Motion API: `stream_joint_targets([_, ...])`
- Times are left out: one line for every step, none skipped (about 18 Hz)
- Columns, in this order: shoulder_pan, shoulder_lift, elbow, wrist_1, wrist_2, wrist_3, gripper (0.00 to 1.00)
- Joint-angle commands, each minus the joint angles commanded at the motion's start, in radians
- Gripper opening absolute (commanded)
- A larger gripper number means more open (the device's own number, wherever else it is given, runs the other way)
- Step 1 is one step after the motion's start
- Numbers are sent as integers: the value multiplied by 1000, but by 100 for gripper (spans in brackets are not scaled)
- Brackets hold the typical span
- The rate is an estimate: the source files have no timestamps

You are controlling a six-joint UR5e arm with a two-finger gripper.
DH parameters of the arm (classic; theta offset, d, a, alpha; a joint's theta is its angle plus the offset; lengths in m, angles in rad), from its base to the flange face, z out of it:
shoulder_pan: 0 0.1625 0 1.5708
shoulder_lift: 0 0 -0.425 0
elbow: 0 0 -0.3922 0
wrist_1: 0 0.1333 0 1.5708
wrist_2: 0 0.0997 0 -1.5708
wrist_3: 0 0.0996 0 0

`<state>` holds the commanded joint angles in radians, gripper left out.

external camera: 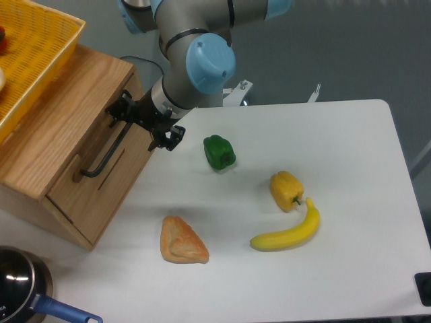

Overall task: Slide the top drawer open
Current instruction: 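Hook the gripper onto the black drawer handle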

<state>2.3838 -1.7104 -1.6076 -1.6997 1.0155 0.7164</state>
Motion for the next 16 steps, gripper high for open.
stream_joint_targets([0,-2,-2,0,-5,0,100])
stream_joint_targets([2,-2,-3,0,-5,0,100])
stream_joint_targets([2,-2,-3,2,-6,0,100])
stream_joint_targets([2,-2,-3,2,-6,0,100])
stream_joint_targets([2,-3,-5,2,-5,0,100])
stream_joint_targets([2,-5,-5,2,-5,0,100])
stream_joint_targets([0,-14,-5,2,-5,0,100])
stream_joint_targets([0,-17,-5,3,-5,0,100])
stream_joint_targets([0,-18,-5,3,-5,0,100])
stream_joint_targets([2,-18,-5,5,-5,0,100])
stream_joint_targets([2,-18,-5,5,-5,0,100])
stream_joint_targets([2,-18,-5,5,-5,0,100])
stream_joint_targets([0,-18,-5,5,-5,-2,100])
stream_joint_targets([0,-20,-5,5,-5,-2,100])
stream_joint_targets([0,-24,-5,5,-5,-2,100])
stream_joint_targets([0,-28,-5,5,-5,-2,100])
